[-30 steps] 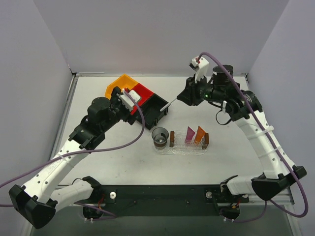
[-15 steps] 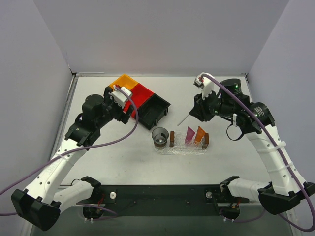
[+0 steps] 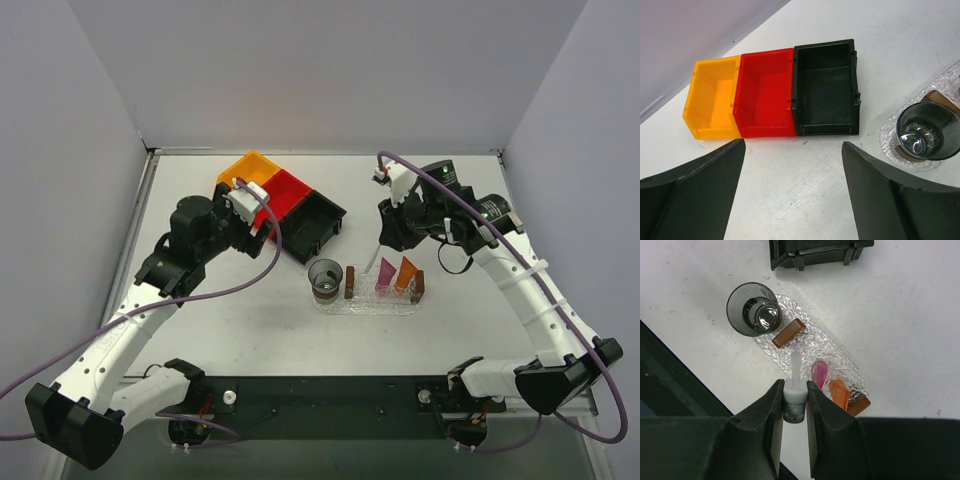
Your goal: Prepare toiletry sets of a toothbrush and toothpaste on the tray
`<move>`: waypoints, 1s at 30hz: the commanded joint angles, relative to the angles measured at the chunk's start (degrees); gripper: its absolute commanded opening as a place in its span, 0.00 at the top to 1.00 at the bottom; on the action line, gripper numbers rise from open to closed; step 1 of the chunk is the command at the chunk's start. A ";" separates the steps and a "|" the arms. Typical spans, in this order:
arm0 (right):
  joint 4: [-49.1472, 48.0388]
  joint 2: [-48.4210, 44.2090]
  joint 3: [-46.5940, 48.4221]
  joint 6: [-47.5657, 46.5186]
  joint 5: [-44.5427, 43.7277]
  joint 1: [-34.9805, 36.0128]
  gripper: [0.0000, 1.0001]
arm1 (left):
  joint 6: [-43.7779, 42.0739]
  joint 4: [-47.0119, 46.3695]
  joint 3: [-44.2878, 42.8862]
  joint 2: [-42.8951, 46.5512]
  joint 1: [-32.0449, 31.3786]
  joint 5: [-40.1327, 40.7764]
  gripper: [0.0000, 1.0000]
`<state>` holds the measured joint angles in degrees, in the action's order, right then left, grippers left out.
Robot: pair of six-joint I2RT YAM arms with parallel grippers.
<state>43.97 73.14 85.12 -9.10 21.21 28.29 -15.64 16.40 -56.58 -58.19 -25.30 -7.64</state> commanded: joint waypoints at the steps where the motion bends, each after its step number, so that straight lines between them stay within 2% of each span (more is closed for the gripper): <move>1: 0.68 1.91 0.22 -0.56 -1.26 1.06 1.00 | -0.27 -0.85 0.76 0.71 0.69 -0.80 0.12; 17: 0.60 7.10 0.22 -2.23 -3.72 3.00 1.00 | -1.06 -0.85 1.64 1.68 1.39 -1.50 0.12; 30: -2.04 7.45 -2.50 -3.64 -6.71 5.10 1.00 | -1.06 -1.20 2.08 1.68 1.74 -2.03 0.11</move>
<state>42.87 80.49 83.79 -11.53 16.53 32.47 -16.34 16.56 -54.08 -57.65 -24.10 -8.38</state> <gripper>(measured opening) 0.167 0.884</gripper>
